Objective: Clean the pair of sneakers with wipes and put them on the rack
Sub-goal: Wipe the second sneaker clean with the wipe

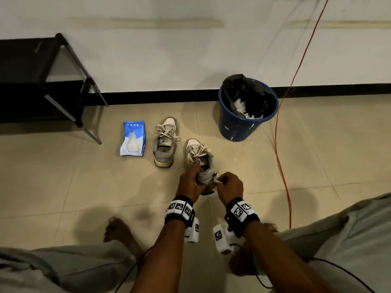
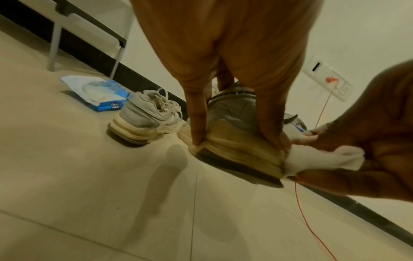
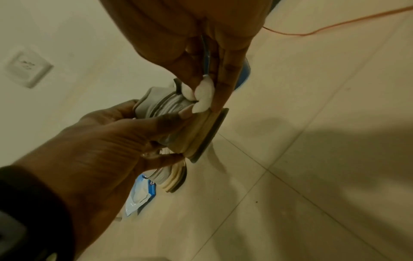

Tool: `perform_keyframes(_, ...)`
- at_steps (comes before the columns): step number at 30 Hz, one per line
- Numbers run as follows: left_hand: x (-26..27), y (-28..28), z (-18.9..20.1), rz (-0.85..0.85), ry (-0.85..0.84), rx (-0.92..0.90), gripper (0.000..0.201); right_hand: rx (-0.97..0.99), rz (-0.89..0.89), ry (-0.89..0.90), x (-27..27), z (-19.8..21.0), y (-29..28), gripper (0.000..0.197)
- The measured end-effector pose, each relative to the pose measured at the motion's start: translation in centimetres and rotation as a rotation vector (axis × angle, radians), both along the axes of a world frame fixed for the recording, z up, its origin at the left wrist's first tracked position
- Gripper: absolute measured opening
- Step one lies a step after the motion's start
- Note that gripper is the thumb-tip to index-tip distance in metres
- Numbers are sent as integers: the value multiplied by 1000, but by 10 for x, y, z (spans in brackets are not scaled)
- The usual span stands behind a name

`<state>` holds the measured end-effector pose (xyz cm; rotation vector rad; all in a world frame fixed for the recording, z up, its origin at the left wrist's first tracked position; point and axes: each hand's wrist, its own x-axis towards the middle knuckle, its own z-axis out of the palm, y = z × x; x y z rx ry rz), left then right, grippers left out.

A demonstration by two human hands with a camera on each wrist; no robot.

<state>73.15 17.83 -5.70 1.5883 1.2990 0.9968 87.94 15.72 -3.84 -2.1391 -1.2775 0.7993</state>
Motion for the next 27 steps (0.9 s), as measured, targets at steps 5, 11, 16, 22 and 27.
perform_keyframes(5,6,28,-37,-16,105,-39,37,-87,-39,51,-1,-29,15,5)
perform_keyframes(11,10,85,-65,-113,221,2,29,-52,-70,78,-4,-60,50,12)
perform_keyframes(16,8,116,-82,-270,387,-81,27,-184,-9,44,1,-92,88,8)
perform_keyframes(22,-43,109,-73,78,398,75,44,-175,-63,58,3,-113,86,11)
perform_keyframes(27,-108,134,-58,110,960,-176,74,-115,-245,128,2,-99,68,12)
